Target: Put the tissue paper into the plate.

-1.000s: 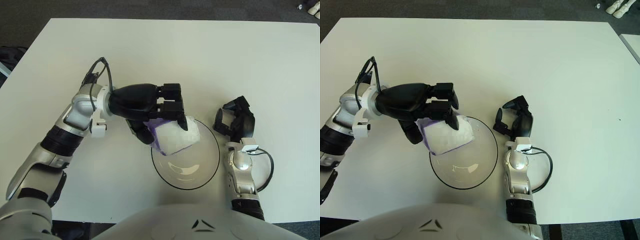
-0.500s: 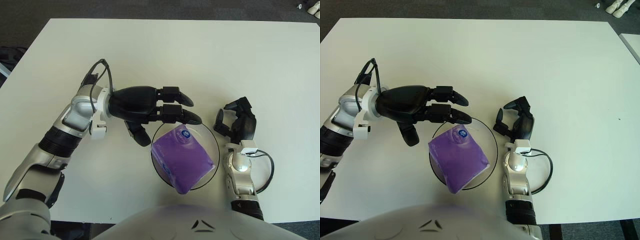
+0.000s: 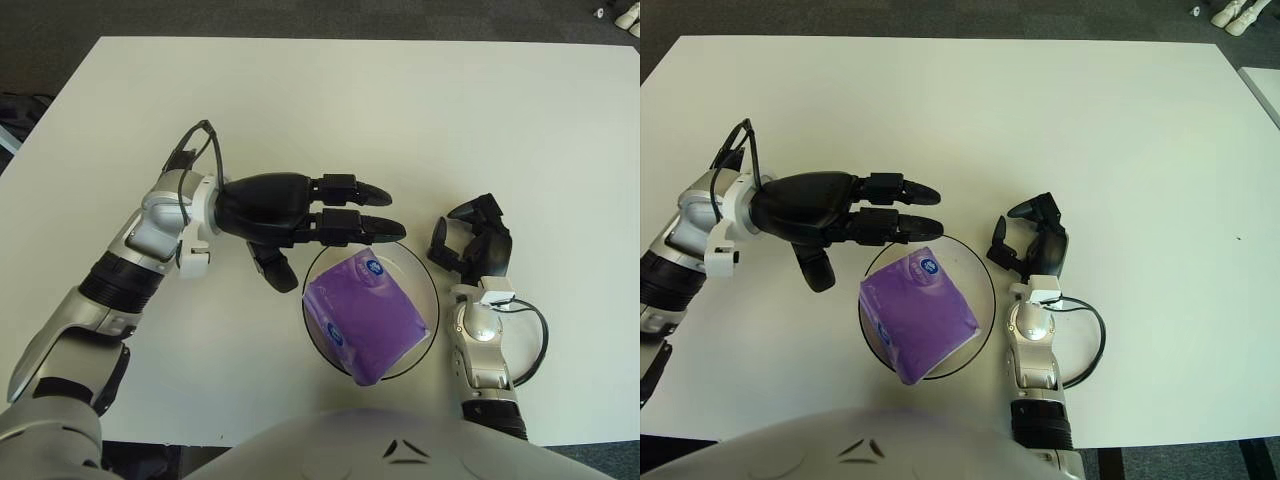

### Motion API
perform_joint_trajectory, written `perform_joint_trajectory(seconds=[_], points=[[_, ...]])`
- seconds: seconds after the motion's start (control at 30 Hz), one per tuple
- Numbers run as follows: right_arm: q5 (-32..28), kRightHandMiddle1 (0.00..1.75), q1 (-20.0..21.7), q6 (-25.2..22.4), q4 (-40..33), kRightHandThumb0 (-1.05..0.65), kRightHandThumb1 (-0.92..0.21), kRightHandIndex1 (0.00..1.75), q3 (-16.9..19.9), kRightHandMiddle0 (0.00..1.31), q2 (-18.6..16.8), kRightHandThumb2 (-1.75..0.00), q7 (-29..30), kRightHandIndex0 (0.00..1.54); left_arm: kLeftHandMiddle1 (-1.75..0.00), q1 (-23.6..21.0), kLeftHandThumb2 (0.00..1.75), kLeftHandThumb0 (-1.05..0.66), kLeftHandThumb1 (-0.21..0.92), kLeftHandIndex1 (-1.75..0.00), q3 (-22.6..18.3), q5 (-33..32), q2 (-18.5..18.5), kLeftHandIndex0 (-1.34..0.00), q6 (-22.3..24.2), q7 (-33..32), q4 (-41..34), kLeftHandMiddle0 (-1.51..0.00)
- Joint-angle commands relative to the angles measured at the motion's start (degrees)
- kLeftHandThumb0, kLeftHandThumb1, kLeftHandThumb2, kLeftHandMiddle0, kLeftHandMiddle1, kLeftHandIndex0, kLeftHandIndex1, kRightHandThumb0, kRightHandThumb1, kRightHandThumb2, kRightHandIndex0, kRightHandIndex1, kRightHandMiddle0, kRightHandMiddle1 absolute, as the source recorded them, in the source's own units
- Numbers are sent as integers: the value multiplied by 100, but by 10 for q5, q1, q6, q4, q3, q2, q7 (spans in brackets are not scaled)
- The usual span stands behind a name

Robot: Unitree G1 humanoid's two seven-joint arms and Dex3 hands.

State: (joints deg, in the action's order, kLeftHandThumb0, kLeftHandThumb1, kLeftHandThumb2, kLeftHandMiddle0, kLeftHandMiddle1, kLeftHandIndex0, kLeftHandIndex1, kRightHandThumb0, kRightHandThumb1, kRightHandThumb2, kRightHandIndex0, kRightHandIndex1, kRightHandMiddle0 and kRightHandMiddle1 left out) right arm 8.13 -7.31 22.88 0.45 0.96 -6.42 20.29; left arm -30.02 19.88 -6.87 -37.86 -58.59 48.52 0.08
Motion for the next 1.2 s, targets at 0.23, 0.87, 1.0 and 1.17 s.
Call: perform_joint_trajectory(seconds=[0.23, 0.87, 1.0, 1.17], points=[[9, 175, -36, -20, 37, -49, -29, 175, -6, 64, -16, -136, 10, 115, -20, -3, 100, -102, 92, 0, -6, -27, 27, 0, -48, -13, 32, 0], [-1, 175, -28, 0, 78, -50, -26, 175, 6, 66, -4, -139, -7, 110, -74, 50, 87, -96, 92, -54, -88, -94, 91, 0, -23, -97, 117, 0], [-7, 175, -27, 11, 87, -50, -28, 175, 9, 65, -5, -137, -10, 109, -120, 221, 83, -88, 89, -111, -121, -148, 157, 0, 83, -206, 68, -15], [-14, 175, -27, 15, 89, -49, -30, 175, 9, 62, -4, -134, -17, 108, -156, 241, 88, -79, 82, -158, -169, -97, 224, -6, 248, -371, 4, -34]])
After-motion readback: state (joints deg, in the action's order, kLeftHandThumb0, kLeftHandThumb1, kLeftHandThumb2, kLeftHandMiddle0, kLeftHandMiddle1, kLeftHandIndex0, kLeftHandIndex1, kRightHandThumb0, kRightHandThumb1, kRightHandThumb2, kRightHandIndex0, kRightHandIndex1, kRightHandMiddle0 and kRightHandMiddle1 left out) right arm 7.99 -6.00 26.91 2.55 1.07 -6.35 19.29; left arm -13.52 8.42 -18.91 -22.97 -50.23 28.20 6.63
